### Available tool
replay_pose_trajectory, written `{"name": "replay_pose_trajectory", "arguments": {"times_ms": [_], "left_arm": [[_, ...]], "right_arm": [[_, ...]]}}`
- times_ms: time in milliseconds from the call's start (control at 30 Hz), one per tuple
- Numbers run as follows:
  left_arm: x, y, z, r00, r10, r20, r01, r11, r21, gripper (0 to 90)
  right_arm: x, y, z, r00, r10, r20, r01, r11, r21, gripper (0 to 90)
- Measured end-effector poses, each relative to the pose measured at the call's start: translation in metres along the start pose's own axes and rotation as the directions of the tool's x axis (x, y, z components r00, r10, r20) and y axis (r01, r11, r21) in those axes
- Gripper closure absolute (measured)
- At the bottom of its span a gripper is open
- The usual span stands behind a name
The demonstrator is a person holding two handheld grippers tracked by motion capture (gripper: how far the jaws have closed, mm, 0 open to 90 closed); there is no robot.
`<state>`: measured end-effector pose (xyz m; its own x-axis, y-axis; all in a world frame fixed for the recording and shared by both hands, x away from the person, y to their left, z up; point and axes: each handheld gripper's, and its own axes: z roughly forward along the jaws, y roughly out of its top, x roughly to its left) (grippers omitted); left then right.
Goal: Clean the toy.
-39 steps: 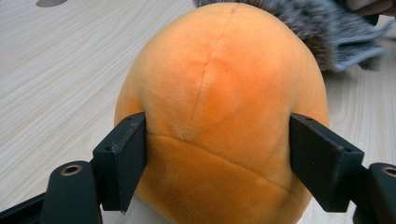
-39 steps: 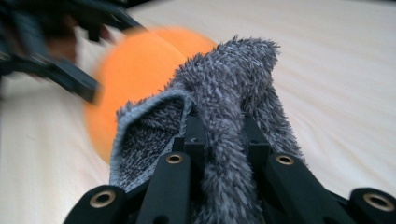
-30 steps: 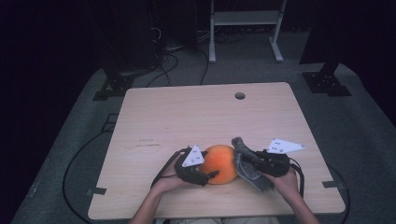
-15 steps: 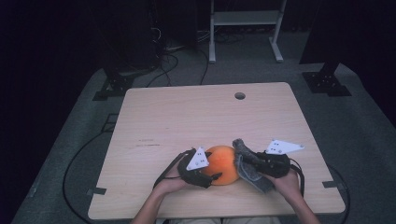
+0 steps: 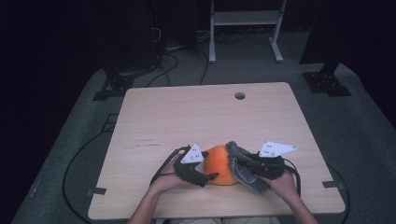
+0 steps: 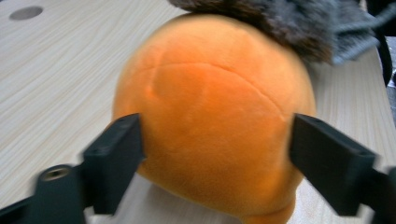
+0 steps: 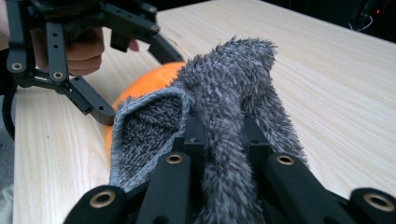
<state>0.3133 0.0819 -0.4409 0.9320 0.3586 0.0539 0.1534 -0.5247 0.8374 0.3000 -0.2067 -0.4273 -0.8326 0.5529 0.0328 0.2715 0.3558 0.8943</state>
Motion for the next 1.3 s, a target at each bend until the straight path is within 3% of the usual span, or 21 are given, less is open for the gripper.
{"name": "replay_pose_trajectory", "arguments": {"times_ms": [67,167,233,367,467,533,567,633,667,700,833,1000,1100,1200,1300], "left_arm": [[-0.002,0.002,0.000,1.0000,0.003,-0.008,-0.003,1.0000,-0.008,25.2],[-0.005,0.005,-0.001,0.9996,0.021,-0.021,-0.021,0.9998,-0.005,29.4],[-0.007,0.008,-0.002,0.9993,0.032,-0.022,-0.032,0.9995,-0.003,29.6],[-0.012,0.013,-0.001,0.9983,0.056,-0.019,-0.056,0.9984,-0.012,29.7],[-0.015,0.015,-0.002,0.9966,0.083,-0.008,-0.083,0.9964,-0.019,28.2],[-0.013,0.014,-0.003,0.9980,0.063,-0.003,-0.063,0.9979,-0.020,22.1],[-0.011,0.013,-0.002,0.9990,0.043,-0.005,-0.043,0.9990,-0.011,17.0],[-0.006,0.011,0.003,0.9998,-0.009,-0.017,0.009,0.9999,0.013,9.8],[-0.005,0.010,0.005,0.9992,-0.040,-0.003,0.041,0.9990,0.017,9.1],[-0.004,0.008,0.006,0.9988,-0.049,0.002,0.049,0.9987,0.014,9.4],[-0.007,0.009,0.004,0.9996,-0.025,-0.016,0.025,0.9994,-0.024,29.0],[-0.010,0.013,0.003,0.9997,-0.018,-0.015,0.017,0.9988,-0.046,31.9],[-0.013,0.018,0.002,0.9998,0.005,-0.019,-0.006,0.9988,-0.048,31.6],[-0.019,0.023,0.004,0.9988,0.041,-0.026,-0.043,0.9980,-0.047,31.2],[-0.026,0.027,0.004,0.9963,0.080,-0.032,-0.081,0.9960,-0.038,30.7]], "right_arm": [[-0.004,-0.003,-0.003,0.9998,0.008,0.016,-0.008,1.000,0.014,76.4],[-0.009,-0.003,-0.011,0.9968,-0.011,0.080,0.005,0.997,0.079,76.3],[-0.007,0.000,-0.020,0.9945,-0.023,0.102,0.016,0.997,0.073,76.4],[0.008,0.015,-0.021,0.9969,-0.052,0.059,0.053,0.999,-0.005,76.4],[0.017,0.025,-0.009,0.9964,-0.082,0.019,0.083,0.996,-0.015,76.4],[0.017,0.022,-0.002,0.9958,-0.090,0.018,0.089,0.996,0.019,76.4],[0.015,0.018,0.000,0.9972,-0.075,0.011,0.074,0.997,0.010,76.4],[0.011,0.014,-0.001,0.9985,-0.054,0.003,0.054,0.999,0.003,76.5],[0.010,0.013,-0.002,0.9987,-0.050,0.002,0.050,0.999,0.000,76.5],[0.009,0.012,-0.002,0.9990,-0.045,-0.001,0.045,0.999,-0.002,76.4],[0.004,0.009,-0.004,0.9988,-0.046,0.016,0.046,0.999,0.002,76.4],[-0.008,0.004,-0.016,0.9967,-0.029,0.076,0.026,0.999,0.039,76.4],[0.001,0.013,-0.024,0.9959,-0.052,0.073,0.051,0.999,0.015,76.4],[0.018,0.030,-0.022,0.9941,-0.105,0.029,0.105,0.994,-0.019,76.4],[0.033,0.040,-0.010,0.9876,-0.157,0.007,0.157,0.988,0.009,76.4]]}}
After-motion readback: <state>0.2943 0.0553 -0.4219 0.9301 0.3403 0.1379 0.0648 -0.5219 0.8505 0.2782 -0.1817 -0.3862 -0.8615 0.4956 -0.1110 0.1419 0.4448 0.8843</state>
